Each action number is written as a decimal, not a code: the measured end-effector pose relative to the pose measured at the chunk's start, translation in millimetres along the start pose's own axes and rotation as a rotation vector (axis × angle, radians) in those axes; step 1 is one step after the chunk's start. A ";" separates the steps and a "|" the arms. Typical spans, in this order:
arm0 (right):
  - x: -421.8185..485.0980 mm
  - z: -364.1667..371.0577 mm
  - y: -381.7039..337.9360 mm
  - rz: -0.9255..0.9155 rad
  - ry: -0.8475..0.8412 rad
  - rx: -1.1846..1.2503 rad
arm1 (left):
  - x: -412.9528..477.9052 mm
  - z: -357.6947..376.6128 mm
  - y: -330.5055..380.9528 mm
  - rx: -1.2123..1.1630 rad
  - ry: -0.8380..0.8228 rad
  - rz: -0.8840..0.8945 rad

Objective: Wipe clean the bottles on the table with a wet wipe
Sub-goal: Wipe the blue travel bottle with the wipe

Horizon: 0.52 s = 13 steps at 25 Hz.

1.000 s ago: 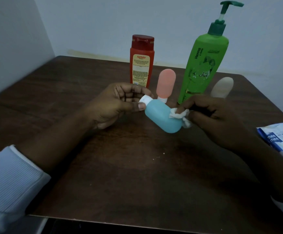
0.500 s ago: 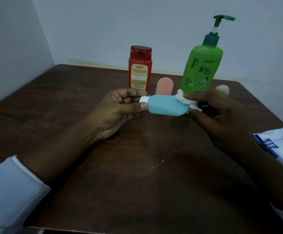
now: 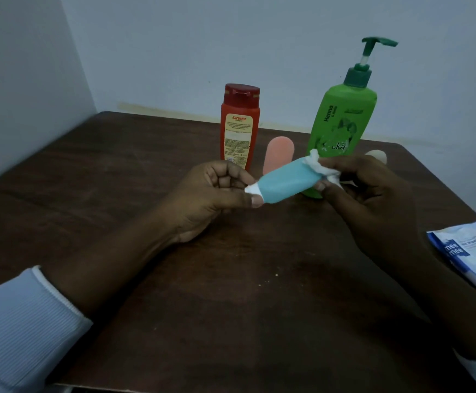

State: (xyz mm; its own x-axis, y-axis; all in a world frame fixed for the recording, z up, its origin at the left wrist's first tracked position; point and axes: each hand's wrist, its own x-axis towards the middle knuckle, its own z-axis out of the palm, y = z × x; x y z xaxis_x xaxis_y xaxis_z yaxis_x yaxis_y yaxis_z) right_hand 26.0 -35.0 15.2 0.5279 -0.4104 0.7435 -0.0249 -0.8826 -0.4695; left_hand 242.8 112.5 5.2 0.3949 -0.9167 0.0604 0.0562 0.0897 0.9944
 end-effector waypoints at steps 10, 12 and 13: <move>-11.7 17.7 -11.1 -0.237 -0.087 -0.150 | -10.3 30.7 -12.2 -0.028 -0.090 -0.041; -12.3 19.0 -12.7 -0.267 -0.127 -0.134 | -10.2 30.4 -11.9 -0.049 -0.071 -0.047; -11.6 18.4 -13.7 -0.268 -0.133 -0.120 | -10.3 29.9 -12.1 -0.059 -0.069 -0.048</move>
State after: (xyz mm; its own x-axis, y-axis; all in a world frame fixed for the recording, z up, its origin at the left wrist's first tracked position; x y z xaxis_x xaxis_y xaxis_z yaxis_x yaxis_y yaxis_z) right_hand 35.8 -14.0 4.3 0.6356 -0.1328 0.7605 0.0344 -0.9792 -0.1998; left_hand 210.6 109.1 -4.9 0.3265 -0.9450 0.0210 0.1280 0.0662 0.9896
